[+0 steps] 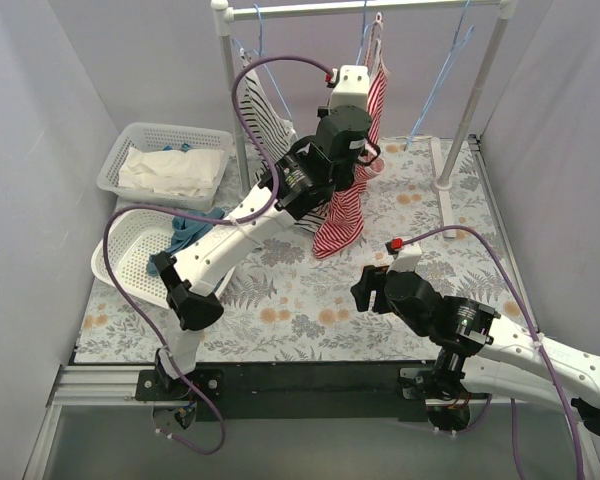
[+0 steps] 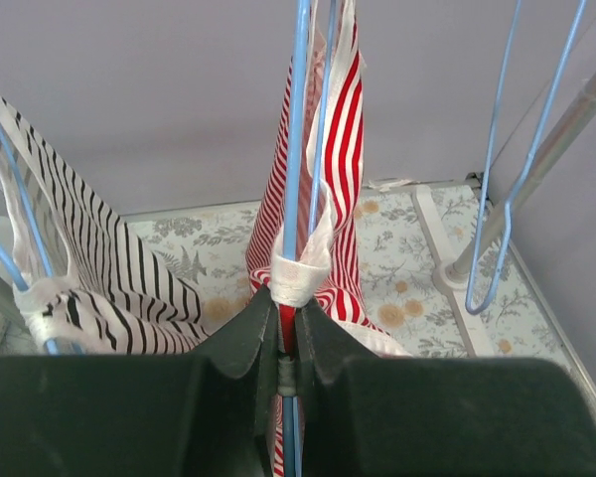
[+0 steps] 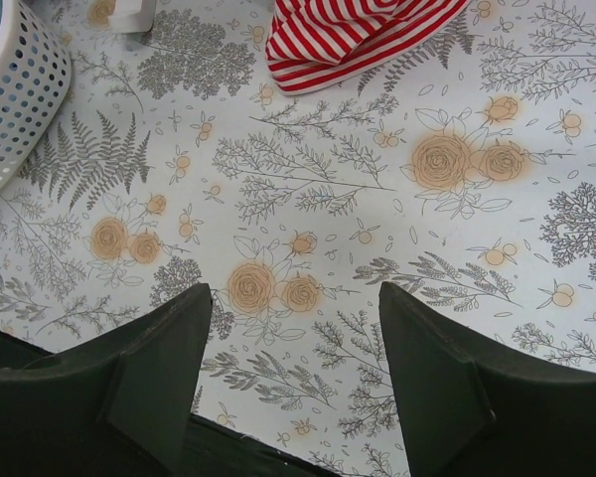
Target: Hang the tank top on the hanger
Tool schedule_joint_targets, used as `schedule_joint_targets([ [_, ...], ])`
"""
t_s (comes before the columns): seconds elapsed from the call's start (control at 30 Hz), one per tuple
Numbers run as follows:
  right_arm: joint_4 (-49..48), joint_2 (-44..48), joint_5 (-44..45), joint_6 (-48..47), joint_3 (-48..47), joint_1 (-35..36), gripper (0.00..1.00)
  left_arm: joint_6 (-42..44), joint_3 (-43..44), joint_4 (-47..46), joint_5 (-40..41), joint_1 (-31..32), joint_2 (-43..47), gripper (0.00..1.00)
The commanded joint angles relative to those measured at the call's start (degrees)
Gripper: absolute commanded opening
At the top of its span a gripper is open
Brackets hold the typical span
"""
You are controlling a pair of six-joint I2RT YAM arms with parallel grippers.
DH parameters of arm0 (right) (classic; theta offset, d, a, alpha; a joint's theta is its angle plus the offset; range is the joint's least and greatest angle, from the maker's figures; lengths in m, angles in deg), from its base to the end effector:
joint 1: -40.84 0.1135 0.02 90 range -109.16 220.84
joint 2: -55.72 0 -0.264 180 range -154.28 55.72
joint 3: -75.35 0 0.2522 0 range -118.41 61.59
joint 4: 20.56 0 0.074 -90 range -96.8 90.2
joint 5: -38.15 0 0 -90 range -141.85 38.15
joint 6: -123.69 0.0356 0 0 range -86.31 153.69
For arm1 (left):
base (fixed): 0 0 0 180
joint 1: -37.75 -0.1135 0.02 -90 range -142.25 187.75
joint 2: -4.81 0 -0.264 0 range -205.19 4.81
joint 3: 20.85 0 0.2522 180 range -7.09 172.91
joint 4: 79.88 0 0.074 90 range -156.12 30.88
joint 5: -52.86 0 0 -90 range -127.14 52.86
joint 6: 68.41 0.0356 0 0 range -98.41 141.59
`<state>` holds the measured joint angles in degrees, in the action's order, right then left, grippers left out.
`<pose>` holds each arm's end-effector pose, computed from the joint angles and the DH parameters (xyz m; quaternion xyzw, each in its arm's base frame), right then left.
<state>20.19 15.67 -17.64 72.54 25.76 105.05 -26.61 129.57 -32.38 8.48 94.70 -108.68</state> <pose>0.0855 0.1309 0.2716 -0.0419 0.8441 0.2079 0.4925 0.2526 -0.3416 0.4890 -0.1929 0.7259 -0.2865 0.5948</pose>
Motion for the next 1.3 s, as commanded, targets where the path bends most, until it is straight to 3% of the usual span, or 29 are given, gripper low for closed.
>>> schedule_joint_targets([
  [0.0, -1.41, 1.11, -0.47, 0.88, -2.14, 0.13, 0.76, 2.42, 3.53, -7.10, -1.50, -2.28, 1.26, 0.00],
  [0.47, -1.49, 0.50, -0.38, 0.96, -2.93, 0.13, 0.75, -4.26, 3.53, -2.71, -14.24, -9.40, -1.73, 0.00],
  [0.8, -2.20, 0.24, -0.47, 1.14, -2.75, 0.13, 0.75, -5.85, 0.72, 0.10, -20.22, -10.72, -1.56, 0.00],
  [0.97, -2.11, 0.50, -0.29, 1.14, -2.49, 0.13, 0.75, -6.37, -0.87, 0.98, -21.54, -10.72, -0.59, 0.08],
  [1.07, -2.20, 0.85, -0.20, 1.14, -2.40, 0.13, 0.75, -6.38, -2.00, 0.81, -22.86, -10.63, 0.81, 0.23],
  [1.1, -2.20, 1.03, -0.12, 1.05, -2.40, 0.13, 0.75, -6.20, -2.62, -0.33, -24.34, -10.63, 1.60, 0.39],
  [1.2, -2.20, 1.03, 0.23, 0.79, -2.40, 0.13, 0.76, -4.97, -5.34, -2.79, -27.86, -10.63, 4.85, 0.61],
  [1.23, -2.20, 1.12, 0.24, 0.61, -2.40, 0.13, 0.76, -4.45, -5.96, -3.32, -29.87, -10.54, 5.64, 0.82],
  [1.27, -2.28, 1.20, 0.32, 0.35, -2.40, 0.13, 0.77, -3.48, -6.66, -3.67, -30.85, -10.37, 7.39, 0.90],
])
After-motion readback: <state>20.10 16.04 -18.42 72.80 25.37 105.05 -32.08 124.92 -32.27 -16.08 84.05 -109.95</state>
